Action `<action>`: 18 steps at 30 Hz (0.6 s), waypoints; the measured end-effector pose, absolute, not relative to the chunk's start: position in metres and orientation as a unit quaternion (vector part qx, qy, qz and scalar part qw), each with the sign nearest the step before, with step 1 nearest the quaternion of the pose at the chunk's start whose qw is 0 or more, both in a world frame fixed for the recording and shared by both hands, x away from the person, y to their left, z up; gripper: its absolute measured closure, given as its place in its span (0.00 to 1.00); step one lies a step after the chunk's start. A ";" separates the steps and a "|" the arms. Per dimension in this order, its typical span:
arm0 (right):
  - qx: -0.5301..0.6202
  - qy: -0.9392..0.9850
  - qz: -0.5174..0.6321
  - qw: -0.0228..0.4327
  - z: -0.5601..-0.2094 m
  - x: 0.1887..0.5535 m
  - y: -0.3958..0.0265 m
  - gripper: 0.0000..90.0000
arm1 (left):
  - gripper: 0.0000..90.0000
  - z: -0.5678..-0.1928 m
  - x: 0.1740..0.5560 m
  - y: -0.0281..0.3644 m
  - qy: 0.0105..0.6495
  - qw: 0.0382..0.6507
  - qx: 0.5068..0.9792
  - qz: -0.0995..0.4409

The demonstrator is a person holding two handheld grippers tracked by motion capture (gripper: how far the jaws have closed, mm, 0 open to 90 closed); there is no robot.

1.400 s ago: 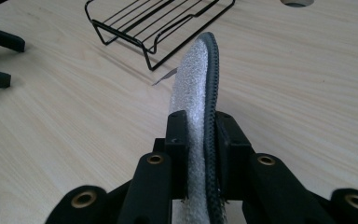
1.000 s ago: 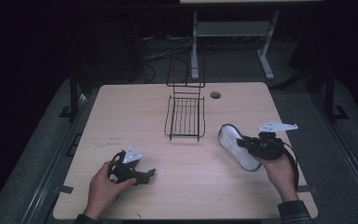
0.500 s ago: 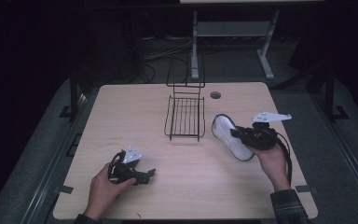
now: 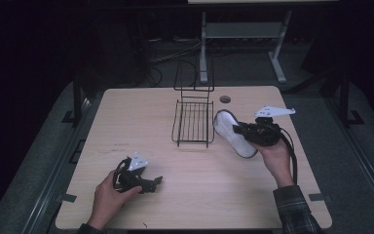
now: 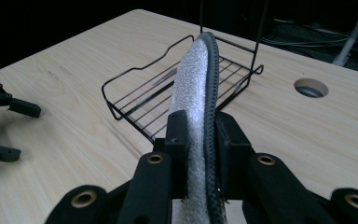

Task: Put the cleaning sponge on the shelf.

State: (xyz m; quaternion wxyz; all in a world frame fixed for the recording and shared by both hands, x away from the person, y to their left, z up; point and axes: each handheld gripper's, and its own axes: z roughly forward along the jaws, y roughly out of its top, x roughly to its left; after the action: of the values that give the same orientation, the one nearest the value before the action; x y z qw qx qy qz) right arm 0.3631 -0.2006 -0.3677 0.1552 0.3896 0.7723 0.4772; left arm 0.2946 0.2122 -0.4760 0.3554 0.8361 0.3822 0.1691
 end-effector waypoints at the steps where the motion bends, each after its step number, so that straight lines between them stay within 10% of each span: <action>1: 0.389 0.772 0.478 0.155 -0.367 0.365 -0.199 0.86 | 0.14 -0.476 0.295 0.212 0.383 0.356 0.835 0.169; 18: 0.378 0.771 0.494 0.138 -0.360 0.407 -0.161 0.86 | 0.14 -0.476 0.295 0.212 0.383 0.355 0.836 0.169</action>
State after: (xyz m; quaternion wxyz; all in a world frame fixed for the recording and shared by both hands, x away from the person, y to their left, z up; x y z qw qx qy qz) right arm 0.4068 -0.1609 -0.3604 0.1381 0.3781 0.7707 0.4940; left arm 0.2945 0.2122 -0.4759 0.3552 0.8360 0.3829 0.1686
